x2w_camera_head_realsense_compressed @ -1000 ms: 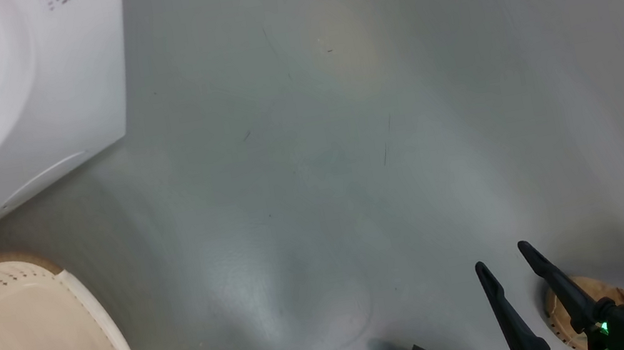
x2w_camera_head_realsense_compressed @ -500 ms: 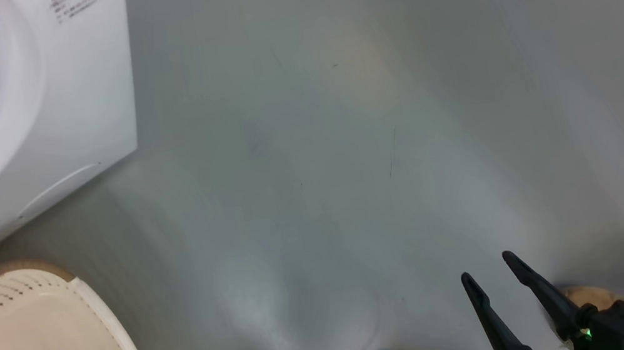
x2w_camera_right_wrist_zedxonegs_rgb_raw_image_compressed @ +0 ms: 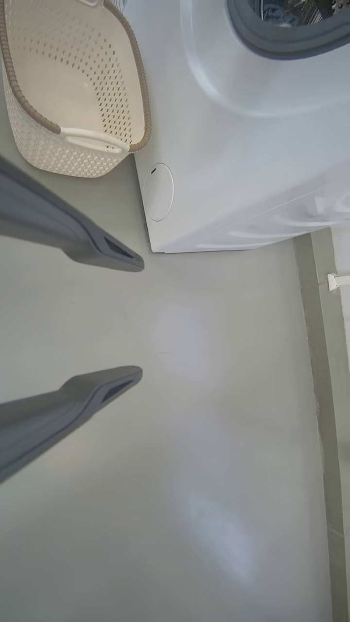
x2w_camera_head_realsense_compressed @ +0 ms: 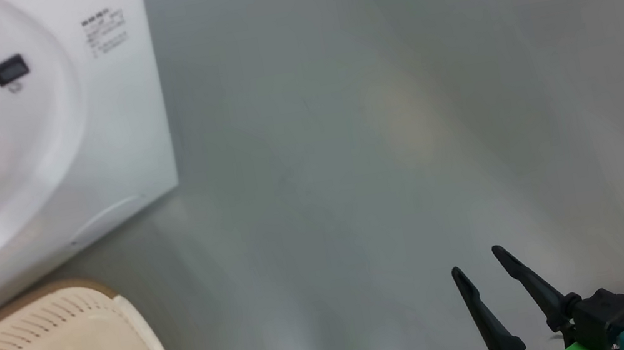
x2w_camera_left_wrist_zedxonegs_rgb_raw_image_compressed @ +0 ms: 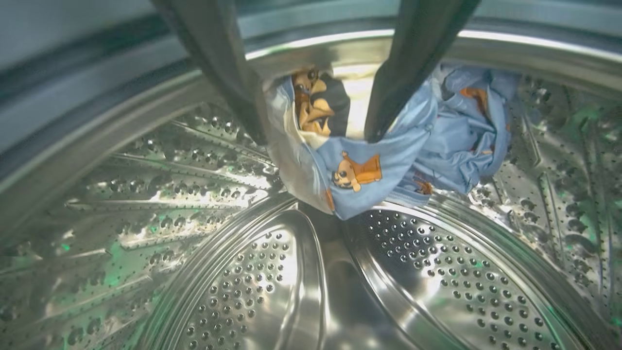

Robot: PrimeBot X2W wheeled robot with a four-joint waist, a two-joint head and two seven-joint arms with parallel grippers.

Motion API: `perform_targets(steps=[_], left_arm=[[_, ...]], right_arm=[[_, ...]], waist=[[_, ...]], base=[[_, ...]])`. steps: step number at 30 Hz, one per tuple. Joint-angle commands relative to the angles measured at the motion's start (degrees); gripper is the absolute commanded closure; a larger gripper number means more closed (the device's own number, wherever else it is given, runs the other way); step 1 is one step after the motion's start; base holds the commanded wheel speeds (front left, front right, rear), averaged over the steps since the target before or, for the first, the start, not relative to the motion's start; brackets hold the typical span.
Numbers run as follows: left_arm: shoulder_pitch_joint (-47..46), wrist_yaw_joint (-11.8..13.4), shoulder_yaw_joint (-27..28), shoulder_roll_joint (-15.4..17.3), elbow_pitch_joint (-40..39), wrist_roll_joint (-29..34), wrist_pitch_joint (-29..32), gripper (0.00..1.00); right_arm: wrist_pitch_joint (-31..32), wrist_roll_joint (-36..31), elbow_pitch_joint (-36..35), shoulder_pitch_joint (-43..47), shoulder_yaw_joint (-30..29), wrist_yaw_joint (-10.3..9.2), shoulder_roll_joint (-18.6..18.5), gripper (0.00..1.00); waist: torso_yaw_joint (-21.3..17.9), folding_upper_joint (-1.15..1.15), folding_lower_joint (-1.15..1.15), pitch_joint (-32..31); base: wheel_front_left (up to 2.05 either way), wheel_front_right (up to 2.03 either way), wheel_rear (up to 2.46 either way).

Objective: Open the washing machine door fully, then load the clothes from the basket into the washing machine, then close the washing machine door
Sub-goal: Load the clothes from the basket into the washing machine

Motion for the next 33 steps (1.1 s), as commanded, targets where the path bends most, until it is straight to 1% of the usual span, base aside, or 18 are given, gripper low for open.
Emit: perform_targets(steps=[1,6,12,14,15,18,25,33], left_arm=[[1.2,0.3,0.8,2.3,-1.6,-0.6,-0.3,0.00],[6.6,0.6,1.2,-1.0,-2.5,-1.7,-0.3,0.00],[13.3,0.7,1.1,-6.5,-6.7,-2.5,-0.3,0.00],[15.7,0.4,1.1,-8.4,-8.5,-2.9,-0.3,0.00],[18.2,-0.1,0.6,-10.1,-10.4,-2.8,-0.3,0.00],[22.1,-1.1,-0.3,-12.4,-13.8,-2.5,-0.3,0.00],[32.0,-3.4,-2.8,-15.4,-20.3,-2.3,-0.3,0.00],[42.5,-4.4,-5.8,-16.6,-29.0,-4.9,-0.3,0.00]], right_arm=[[-0.3,-0.3,-0.7,-0.5,1.0,0.09,-1.0,0.00],[-0.3,-1.0,1.2,0.1,0.2,0.09,-1.0,0.00],[-0.3,-2.3,2.5,0.5,-0.7,0.09,-1.0,0.00],[-0.3,-2.7,2.6,0.3,-1.1,0.09,-1.0,0.00],[-0.3,-3.1,2.8,0.2,-1.7,0.09,-1.0,0.00],[-0.3,-3.8,3.1,0.2,-2.7,0.09,-1.0,0.00],[-0.3,-5.3,3.3,1.0,-5.5,0.09,-1.0,0.00],[-0.3,-7.1,2.9,2.1,-8.2,0.09,-1.0,0.00]], waist=[[1.9,0.00,0.00,-3.7],[3.8,0.00,0.00,-8.5],[7.2,0.00,0.00,-13.2],[8.5,0.00,0.00,-14.4],[10.0,0.00,0.00,-15.5],[12.4,0.00,0.00,-16.9],[17.8,0.00,0.00,-19.8],[23.0,0.00,0.00,-22.4]], base=[[0.00,0.00,0.00],[0.00,0.00,0.00],[0.00,0.00,0.00],[0.00,0.00,0.00],[0.00,0.00,0.00],[0.00,0.00,0.00],[0.00,0.00,0.00],[0.00,0.00,0.00]])
